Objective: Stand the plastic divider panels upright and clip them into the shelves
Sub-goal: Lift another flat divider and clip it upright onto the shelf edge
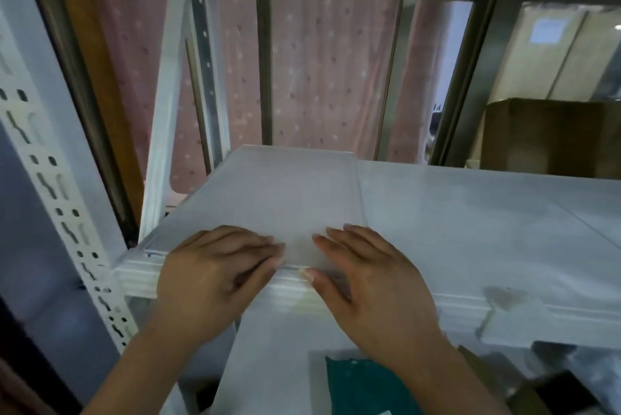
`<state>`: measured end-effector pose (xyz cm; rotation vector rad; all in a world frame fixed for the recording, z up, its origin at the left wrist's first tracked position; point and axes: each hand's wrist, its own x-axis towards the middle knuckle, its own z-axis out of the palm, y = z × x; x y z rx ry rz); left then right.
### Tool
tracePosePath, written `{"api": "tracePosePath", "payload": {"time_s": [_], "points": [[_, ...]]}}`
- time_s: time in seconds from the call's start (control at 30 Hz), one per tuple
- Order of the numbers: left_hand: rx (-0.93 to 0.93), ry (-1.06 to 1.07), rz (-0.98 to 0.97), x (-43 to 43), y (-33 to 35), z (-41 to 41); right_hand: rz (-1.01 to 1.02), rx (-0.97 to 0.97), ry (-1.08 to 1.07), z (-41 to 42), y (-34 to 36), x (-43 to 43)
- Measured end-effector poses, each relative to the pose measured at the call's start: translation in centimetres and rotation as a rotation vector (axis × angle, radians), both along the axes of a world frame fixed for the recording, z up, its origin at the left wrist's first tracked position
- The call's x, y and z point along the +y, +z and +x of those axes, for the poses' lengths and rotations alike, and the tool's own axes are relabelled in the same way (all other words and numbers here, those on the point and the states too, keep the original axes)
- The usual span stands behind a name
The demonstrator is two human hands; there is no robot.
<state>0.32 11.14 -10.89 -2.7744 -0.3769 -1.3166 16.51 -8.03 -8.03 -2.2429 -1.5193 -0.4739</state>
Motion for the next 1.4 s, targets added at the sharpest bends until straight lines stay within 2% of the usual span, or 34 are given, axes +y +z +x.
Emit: {"api": "tracePosePath", "payload": {"time_s": [0.23, 0.5, 0.6, 0.7, 0.8, 0.87, 0.97, 1.07, 1.27, 1.4], "points": [[0.016, -0.205, 0.011, -0.1, 0.3, -1.8, 0.125, 0.072, 0.030, -1.1, -1.4, -1.3], [0.010, -0.251, 0.038, -1.6, 1.1, -2.9, 0.268, 0.206, 0.083, -1.9, -2.4, -1.8], [0.091, -0.238, 0.275, -1.0, 2.0, -3.5, 0.271, 0.197, 0.081, -2.2, -2.3, -1.8], [0.105, -0.210, 0.527, -1.0, 4.5, -3.4, 0.299, 0.325, 0.124, -2.2, -1.8, -2.1], [0.025, -0.220, 0.714, -1.4, 8.2, -2.7, 0.313, 0.430, 0.127, -2.2, -1.0, -2.9], [-0.094, -0.215, 0.819, -1.6, 10.4, -1.7, 0.297, 0.461, 0.104, -2.5, -0.4, -3.4], [-0.250, -0.180, 0.876, -1.7, 12.4, 0.5, 0.330, 0.460, 0.090, -3.2, 0.5, -4.0], [-0.315, -0.156, 0.871, -1.6, 13.9, 2.6, 0.320, 0.499, 0.066, -3.7, 1.3, -4.4], [-0.165, -0.216, 0.941, -3.0, 16.7, 5.1, 0.366, 0.576, 0.036, -3.8, 1.7, -4.6], [-0.070, -0.390, 0.999, -3.7, 18.8, 6.5, 0.414, 0.639, 0.006, -3.6, 1.2, -4.2]]}}
